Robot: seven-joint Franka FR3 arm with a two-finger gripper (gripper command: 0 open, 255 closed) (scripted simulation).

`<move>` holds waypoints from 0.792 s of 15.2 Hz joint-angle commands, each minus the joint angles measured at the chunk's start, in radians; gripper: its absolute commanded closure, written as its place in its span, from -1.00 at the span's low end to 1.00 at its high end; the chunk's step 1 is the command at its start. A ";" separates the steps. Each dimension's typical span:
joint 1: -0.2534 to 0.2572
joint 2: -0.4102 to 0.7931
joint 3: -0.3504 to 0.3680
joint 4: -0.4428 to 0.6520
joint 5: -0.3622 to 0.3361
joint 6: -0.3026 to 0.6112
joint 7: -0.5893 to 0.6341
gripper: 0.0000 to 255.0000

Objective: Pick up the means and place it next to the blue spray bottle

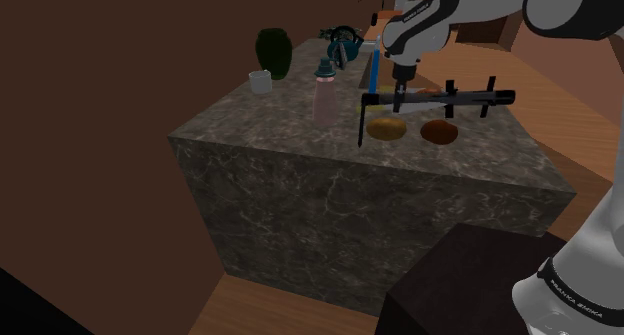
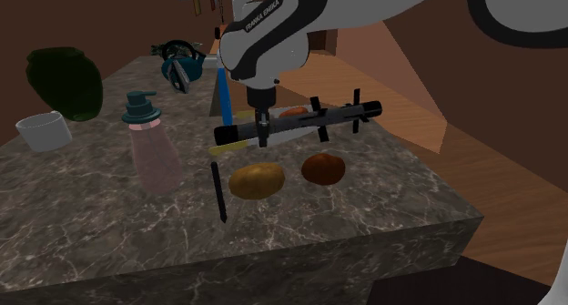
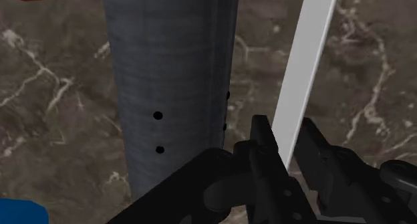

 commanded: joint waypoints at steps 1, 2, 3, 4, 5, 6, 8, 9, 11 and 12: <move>-0.001 0.005 0.000 -0.005 -0.001 0.002 0.000 -1.00; 0.001 0.004 0.000 -0.006 -0.001 0.002 0.001 -1.00; 0.000 0.005 0.000 -0.007 -0.001 0.003 0.000 -1.00; -0.001 0.007 0.000 -0.005 0.000 0.004 -0.001 -1.00; -0.002 0.009 0.001 -0.001 0.001 0.001 -0.001 -1.00; 0.000 -0.005 -0.004 0.014 -0.007 -0.026 0.004 -1.00; 0.003 -0.030 -0.011 0.047 -0.023 -0.082 0.014 -1.00; 0.004 -0.039 -0.013 0.063 -0.028 -0.105 0.017 -1.00; 0.003 -0.039 -0.013 0.062 -0.028 -0.105 0.017 -1.00; 0.003 -0.039 -0.013 0.063 -0.028 -0.105 0.017 -1.00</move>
